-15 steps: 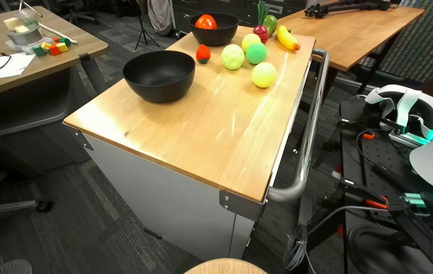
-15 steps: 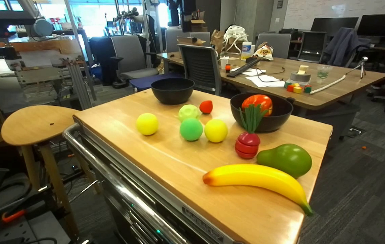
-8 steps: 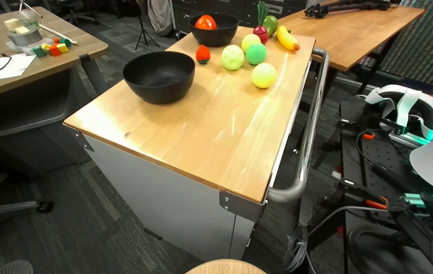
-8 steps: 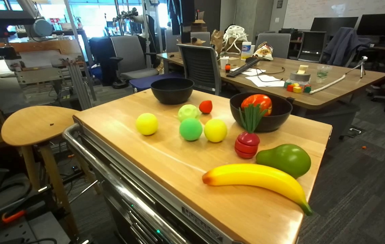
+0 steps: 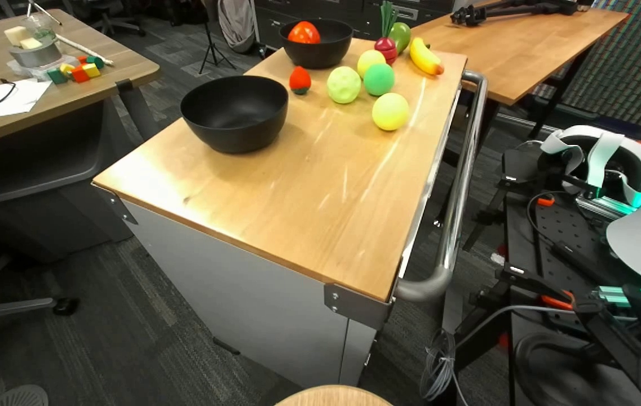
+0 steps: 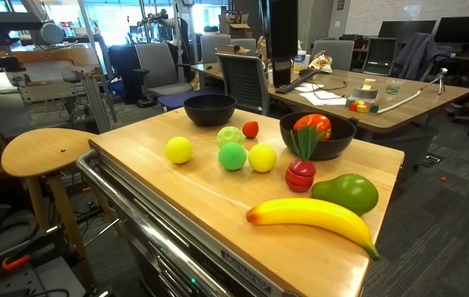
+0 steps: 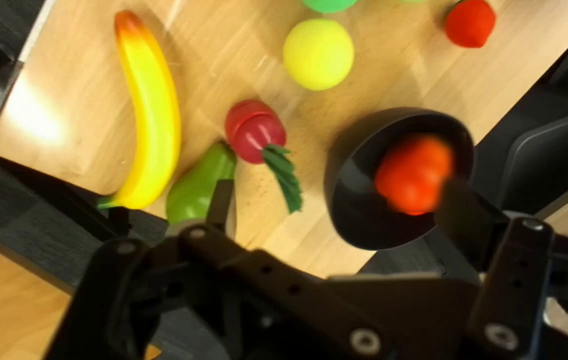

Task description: Pick up the fruit toys from the table and put them in the two black bowls.

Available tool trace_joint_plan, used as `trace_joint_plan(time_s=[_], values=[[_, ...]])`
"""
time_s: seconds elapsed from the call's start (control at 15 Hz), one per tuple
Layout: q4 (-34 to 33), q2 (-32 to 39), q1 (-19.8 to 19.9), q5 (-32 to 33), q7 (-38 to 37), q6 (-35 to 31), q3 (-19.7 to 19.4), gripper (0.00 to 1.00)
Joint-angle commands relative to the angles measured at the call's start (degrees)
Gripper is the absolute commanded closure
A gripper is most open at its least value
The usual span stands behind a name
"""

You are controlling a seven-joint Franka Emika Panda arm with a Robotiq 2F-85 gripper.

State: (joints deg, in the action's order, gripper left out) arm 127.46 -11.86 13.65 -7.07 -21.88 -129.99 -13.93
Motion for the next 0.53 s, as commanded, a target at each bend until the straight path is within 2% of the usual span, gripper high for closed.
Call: trace_joint_plan(time_s=[0.0, 0.47], values=[[4.06, 2.31, 3.26, 2.49, 0.49, -4.12, -1.15, 0.00], [1.94, 14.93, 2.91, 3.89, 3.56, -6.44, -1.52, 0.00]])
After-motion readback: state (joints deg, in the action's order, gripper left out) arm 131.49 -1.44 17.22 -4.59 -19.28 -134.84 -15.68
